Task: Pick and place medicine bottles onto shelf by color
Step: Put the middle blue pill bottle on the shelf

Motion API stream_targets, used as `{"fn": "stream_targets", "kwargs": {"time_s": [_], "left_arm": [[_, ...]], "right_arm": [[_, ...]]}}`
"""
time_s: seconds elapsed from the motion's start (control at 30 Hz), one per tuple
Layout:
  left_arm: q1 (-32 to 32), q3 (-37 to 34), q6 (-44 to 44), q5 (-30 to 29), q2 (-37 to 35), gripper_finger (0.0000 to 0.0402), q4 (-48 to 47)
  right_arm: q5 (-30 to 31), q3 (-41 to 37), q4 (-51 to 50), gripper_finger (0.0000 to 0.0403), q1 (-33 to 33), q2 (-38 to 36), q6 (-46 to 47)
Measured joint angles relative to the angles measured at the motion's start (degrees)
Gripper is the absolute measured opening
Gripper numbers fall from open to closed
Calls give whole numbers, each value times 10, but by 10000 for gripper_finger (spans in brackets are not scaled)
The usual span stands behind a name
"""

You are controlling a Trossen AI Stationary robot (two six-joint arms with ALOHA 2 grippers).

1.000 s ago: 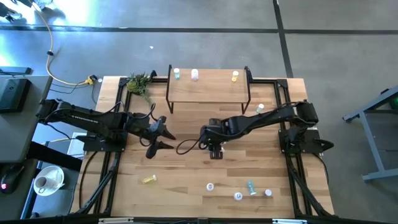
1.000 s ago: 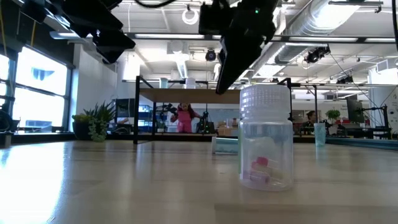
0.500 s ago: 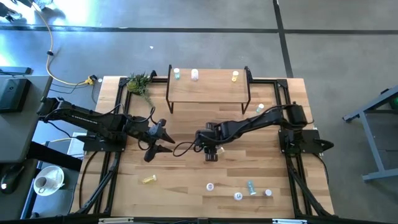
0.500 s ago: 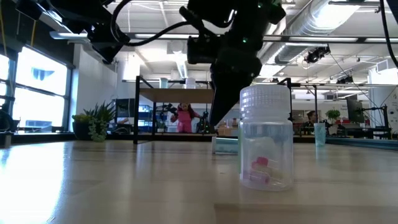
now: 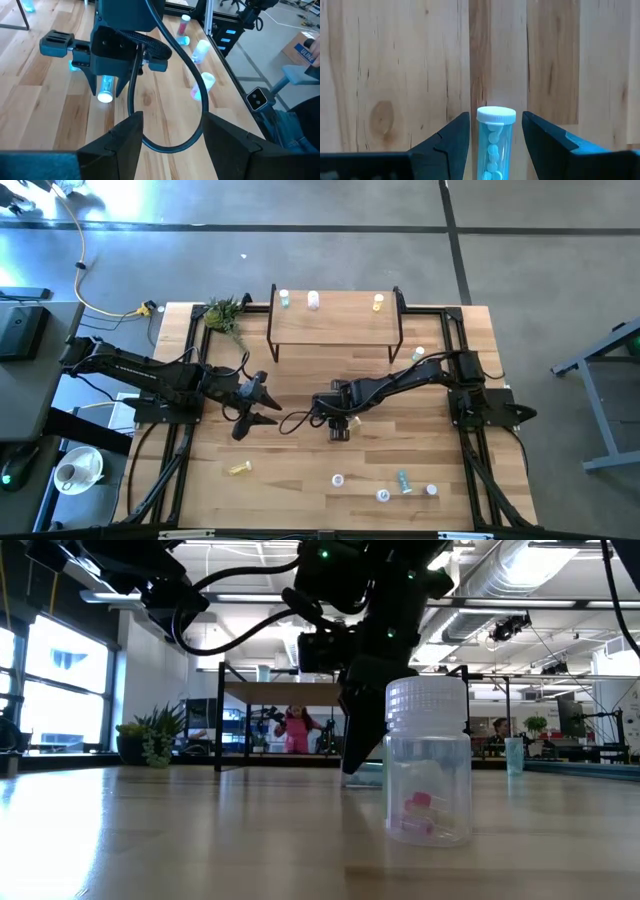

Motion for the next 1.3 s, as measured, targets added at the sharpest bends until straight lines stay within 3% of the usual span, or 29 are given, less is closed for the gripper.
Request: {"fn": "stream_targets", "kwargs": {"time_s": [0.57, 0.93, 1.3], "left_arm": [[0, 0, 20, 0, 0, 193, 0], [0, 0, 20, 0, 0, 193, 0], [0, 0, 20, 0, 0, 193, 0]], "right_arm": [[-13, 0, -3, 148, -5, 11, 23], [-14, 0, -6, 84, -5, 11, 22], [-14, 0, -24, 82, -5, -13, -2]]}}
